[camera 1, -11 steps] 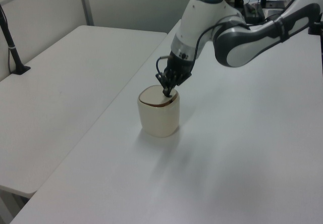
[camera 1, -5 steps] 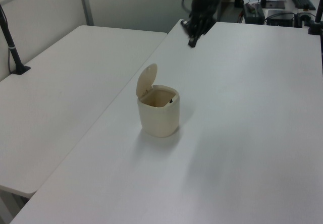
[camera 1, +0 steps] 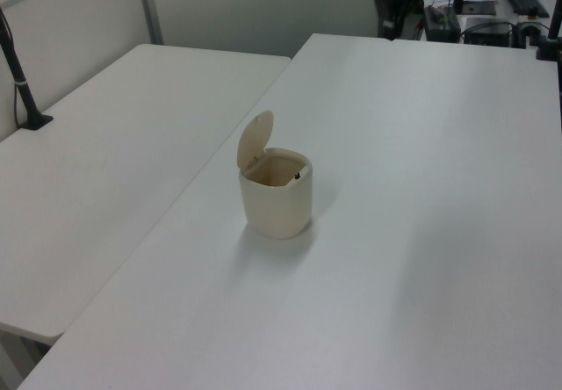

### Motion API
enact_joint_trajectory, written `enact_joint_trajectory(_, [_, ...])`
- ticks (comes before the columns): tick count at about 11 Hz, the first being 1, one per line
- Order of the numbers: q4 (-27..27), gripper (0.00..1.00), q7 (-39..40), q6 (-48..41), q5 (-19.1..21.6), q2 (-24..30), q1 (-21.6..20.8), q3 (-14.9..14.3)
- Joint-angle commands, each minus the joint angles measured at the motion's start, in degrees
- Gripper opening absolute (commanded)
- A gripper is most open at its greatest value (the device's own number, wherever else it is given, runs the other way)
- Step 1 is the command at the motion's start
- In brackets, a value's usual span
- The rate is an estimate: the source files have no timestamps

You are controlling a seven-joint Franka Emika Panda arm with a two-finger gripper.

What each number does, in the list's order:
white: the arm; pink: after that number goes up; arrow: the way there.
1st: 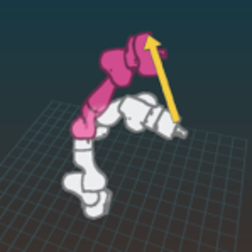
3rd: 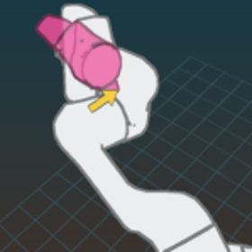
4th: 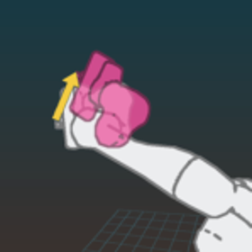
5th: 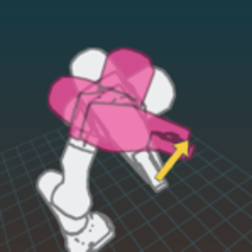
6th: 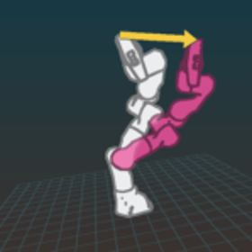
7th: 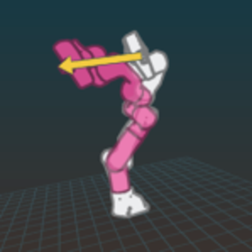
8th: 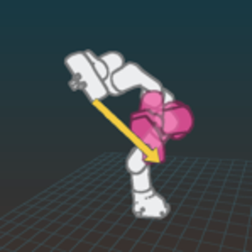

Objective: Open the trash bin

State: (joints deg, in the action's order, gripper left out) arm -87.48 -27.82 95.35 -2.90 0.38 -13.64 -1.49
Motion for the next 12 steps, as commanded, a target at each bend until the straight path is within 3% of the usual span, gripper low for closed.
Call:
enact_joint_trajectory(1, [-3.2,0.64,12.0,-2.9,1.8,3.5,4.7,0.2])
enact_joint_trajectory(2, [-4.1,0.85,16.4,-2.8,1.7,3.7,6.1,0.1])
enact_joint_trajectory(3, [-4.1,0.96,18.6,-2.5,1.6,3.7,6.4,-0.3])
enact_joint_trajectory(4, [-4.1,1.0,19.5,-2.2,1.5,3.4,6.4,-0.5])
enact_joint_trajectory(8, [-3.9,1.0,26.5,-0.7,1.3,1.7,6.5,-1.7])
enact_joint_trajectory(12, [-4.0,1.0,27.4,1.2,1.8,0.9,6.9,-1.7])
